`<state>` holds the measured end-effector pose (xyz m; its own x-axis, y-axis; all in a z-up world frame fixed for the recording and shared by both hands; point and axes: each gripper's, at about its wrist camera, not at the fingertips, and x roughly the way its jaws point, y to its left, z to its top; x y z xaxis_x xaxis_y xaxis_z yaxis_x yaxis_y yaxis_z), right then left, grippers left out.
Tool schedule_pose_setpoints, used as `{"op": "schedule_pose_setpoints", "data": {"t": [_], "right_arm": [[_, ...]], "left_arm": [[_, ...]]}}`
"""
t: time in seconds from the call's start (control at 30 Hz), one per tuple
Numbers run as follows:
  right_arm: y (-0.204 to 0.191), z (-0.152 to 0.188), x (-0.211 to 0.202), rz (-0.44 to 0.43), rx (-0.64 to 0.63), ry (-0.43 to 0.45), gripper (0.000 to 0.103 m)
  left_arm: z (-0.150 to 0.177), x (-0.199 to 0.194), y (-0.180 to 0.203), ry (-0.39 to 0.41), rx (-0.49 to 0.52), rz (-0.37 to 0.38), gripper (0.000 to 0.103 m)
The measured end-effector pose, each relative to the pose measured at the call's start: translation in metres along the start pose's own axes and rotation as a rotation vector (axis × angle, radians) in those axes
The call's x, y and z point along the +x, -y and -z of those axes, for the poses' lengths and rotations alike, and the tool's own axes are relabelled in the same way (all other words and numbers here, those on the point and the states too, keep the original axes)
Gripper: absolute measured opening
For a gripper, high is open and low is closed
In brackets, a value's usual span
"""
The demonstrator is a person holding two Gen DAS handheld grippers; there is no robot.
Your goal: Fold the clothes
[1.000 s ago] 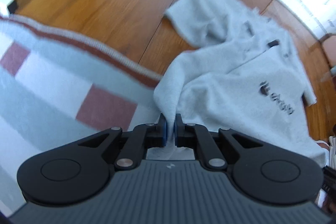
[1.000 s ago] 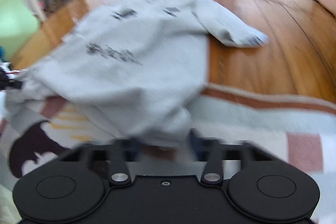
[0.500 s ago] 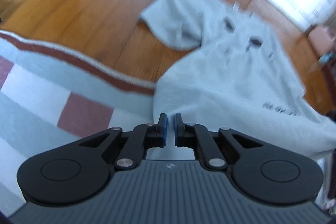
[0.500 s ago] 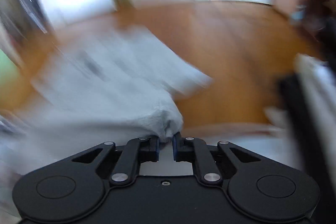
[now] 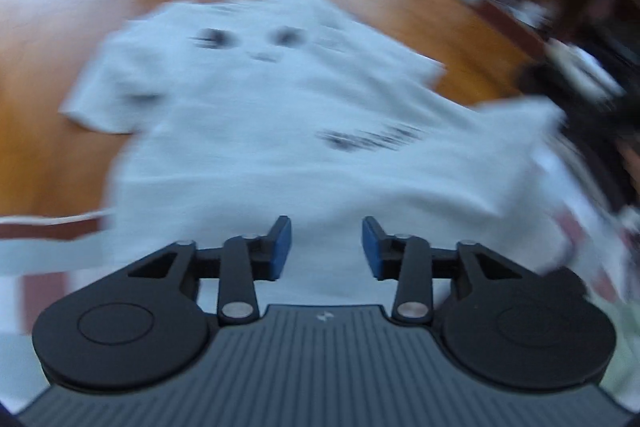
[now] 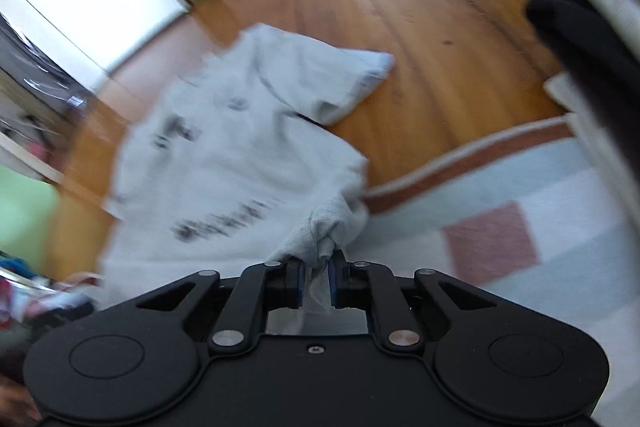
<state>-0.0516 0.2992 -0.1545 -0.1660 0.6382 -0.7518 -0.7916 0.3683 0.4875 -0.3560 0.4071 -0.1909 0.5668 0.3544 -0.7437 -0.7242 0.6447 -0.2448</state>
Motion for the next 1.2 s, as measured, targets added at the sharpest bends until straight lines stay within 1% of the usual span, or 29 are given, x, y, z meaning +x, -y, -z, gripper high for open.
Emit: {"op": "schedule_pose_setpoints", "data": {"t": [0.03, 0.1, 0.13, 0.2, 0.23, 0.3, 0.33, 0.37, 0.43, 0.5, 0.53, 0.57, 0.6, 0.63, 0.67, 0.7, 0.73, 0.77, 0.83, 0.9, 1.0, 1.03, 1.1, 1.17, 1.2], "right_arm": [[-0.003, -0.004, 0.0, -0.026, -0.004, 0.005, 0.014], [-0.011, -0.011, 0.0, -0.062, -0.019, 0.015, 0.014], [-0.016, -0.015, 0.001, -0.074, -0.029, 0.02, 0.014], [-0.026, -0.023, 0.003, -0.099, -0.056, 0.032, 0.014], [-0.032, -0.026, 0.005, -0.113, -0.094, 0.039, 0.014], [-0.043, -0.032, 0.008, -0.14, -0.172, 0.048, 0.014], [-0.049, -0.033, 0.011, -0.137, -0.216, 0.039, 0.014], [-0.054, -0.034, 0.014, -0.107, -0.248, 0.043, 0.014], [-0.062, -0.038, 0.019, -0.086, -0.296, 0.04, 0.014], [-0.065, -0.043, 0.022, -0.084, -0.303, 0.048, 0.014], [-0.065, -0.046, 0.023, -0.089, -0.291, 0.056, 0.014], [-0.064, -0.049, 0.024, -0.093, -0.279, 0.065, 0.014], [-0.064, -0.052, 0.025, -0.087, -0.273, 0.074, 0.014], [-0.063, -0.053, 0.027, -0.072, -0.274, 0.079, 0.014], [-0.063, -0.055, 0.028, -0.053, -0.279, 0.085, 0.014], [-0.063, -0.056, 0.032, -0.016, -0.298, 0.091, 0.014], [-0.062, -0.056, 0.035, 0.019, -0.316, 0.096, 0.014], [-0.06, -0.055, 0.039, 0.042, -0.332, 0.098, 0.014], [-0.056, -0.053, 0.048, 0.056, -0.362, 0.094, 0.015], [-0.051, -0.05, 0.054, 0.067, -0.398, 0.093, 0.016], [-0.048, -0.046, 0.061, 0.141, -0.445, 0.099, 0.016], [-0.047, -0.045, 0.062, 0.157, -0.455, 0.097, 0.016], [-0.045, -0.041, 0.065, 0.173, -0.469, 0.088, 0.017], [-0.044, -0.037, 0.064, 0.165, -0.468, 0.075, 0.02], [-0.044, -0.034, 0.064, 0.158, -0.468, 0.07, 0.025]], "left_arm": [[0.002, 0.006, 0.01, -0.022, 0.03, 0.039, 0.044], [0.007, 0.016, 0.029, -0.066, 0.086, 0.084, 0.046], [0.008, 0.019, 0.036, -0.083, 0.101, 0.073, 0.047], [0.01, 0.026, 0.049, -0.114, 0.128, 0.055, 0.051], [0.011, 0.029, 0.052, -0.123, 0.133, 0.059, 0.052], [0.013, 0.034, 0.057, -0.14, 0.147, 0.06, 0.06], [0.014, 0.038, 0.06, -0.147, 0.161, 0.047, 0.061], [0.015, 0.042, 0.064, -0.155, 0.186, 0.029, 0.063], [0.018, 0.05, 0.074, -0.173, 0.246, -0.011, 0.063], [0.027, 0.05, 0.095, -0.194, 0.373, -0.076, 0.063], [0.032, 0.052, 0.102, -0.202, 0.423, -0.095, 0.063], [0.036, 0.053, 0.107, -0.209, 0.466, -0.112, 0.063], [0.037, 0.054, 0.109, -0.209, 0.486, -0.124, 0.055], [0.035, 0.054, 0.107, -0.203, 0.486, -0.143, 0.043], [0.031, 0.055, 0.103, -0.204, 0.476, -0.166, 0.005], [0.024, 0.057, 0.096, -0.22, 0.435, -0.205, 0.002], [0.015, 0.057, 0.086, -0.22, 0.386, -0.246, 0.002], [0.007, 0.054, 0.077, -0.201, 0.36, -0.273, 0.001], [-0.01, 0.049, 0.057, -0.162, 0.303, -0.323, 0.001], [-0.026, 0.046, 0.032, -0.119, 0.212, -0.348, 0.002], [-0.039, 0.046, 0.001, -0.054, 0.1, -0.406, 0.002], [-0.04, 0.046, -0.006, -0.044, 0.071, -0.406, 0.002], [-0.036, 0.045, -0.018, -0.043, 0.009, -0.368, 0.002], [-0.031, 0.043, -0.027, -0.043, -0.045, -0.336, 0.002], [-0.029, 0.042, -0.027, -0.044, -0.045, -0.338, 0.002]]}}
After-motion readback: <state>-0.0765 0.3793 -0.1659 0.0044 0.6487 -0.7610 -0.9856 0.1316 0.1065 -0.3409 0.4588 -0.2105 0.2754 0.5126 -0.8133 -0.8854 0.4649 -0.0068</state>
